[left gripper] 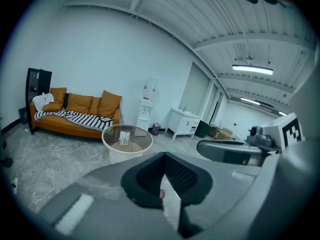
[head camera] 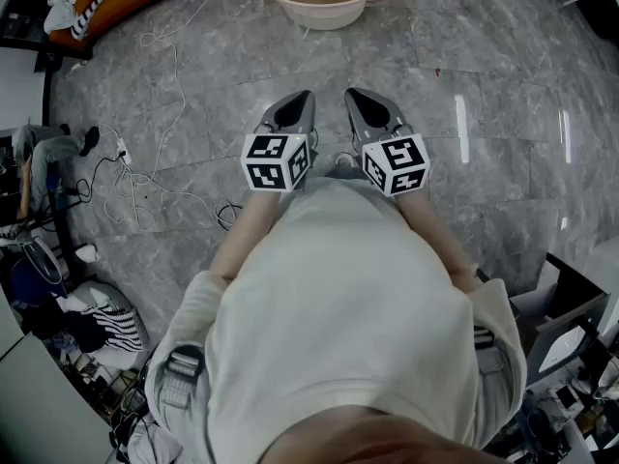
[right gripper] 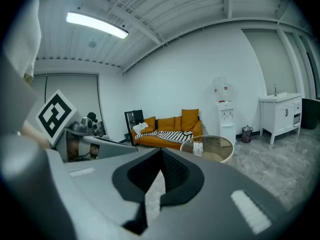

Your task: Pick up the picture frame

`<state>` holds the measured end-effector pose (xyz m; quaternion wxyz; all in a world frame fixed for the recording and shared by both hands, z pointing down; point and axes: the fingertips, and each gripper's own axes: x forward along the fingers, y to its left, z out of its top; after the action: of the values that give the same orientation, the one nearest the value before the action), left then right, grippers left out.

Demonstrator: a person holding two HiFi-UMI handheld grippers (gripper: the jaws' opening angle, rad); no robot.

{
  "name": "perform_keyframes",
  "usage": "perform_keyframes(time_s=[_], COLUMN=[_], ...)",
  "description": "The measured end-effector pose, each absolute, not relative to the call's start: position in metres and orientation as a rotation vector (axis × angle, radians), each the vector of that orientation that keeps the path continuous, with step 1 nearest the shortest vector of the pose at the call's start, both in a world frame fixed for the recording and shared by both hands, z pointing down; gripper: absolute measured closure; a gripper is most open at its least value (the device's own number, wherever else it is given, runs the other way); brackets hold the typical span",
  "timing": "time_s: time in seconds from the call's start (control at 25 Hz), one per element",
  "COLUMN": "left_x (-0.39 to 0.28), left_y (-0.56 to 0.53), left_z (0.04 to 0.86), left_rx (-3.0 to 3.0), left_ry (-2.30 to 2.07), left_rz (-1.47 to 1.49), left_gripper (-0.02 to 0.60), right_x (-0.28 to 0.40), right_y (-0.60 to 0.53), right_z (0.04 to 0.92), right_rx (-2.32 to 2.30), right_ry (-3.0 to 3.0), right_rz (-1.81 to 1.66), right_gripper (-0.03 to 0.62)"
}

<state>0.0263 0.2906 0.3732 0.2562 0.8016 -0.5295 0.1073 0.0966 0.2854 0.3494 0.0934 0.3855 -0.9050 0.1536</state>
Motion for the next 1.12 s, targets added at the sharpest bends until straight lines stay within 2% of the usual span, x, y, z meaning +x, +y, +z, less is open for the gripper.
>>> perform_keyframes(time_s=[1.12], left_x=[0.019], left_y=[0.293], left_z=[0.390], left_rx=[2.095], left_ry=[-1.485], left_rz=[0.258], left_gripper=[0.581], right_x=[0.087], right_y=[0.282], right_z=[0.364], right_rx=[0.972], right_ry=[-2.711], right_rz=[0.455], right_gripper=[0.594])
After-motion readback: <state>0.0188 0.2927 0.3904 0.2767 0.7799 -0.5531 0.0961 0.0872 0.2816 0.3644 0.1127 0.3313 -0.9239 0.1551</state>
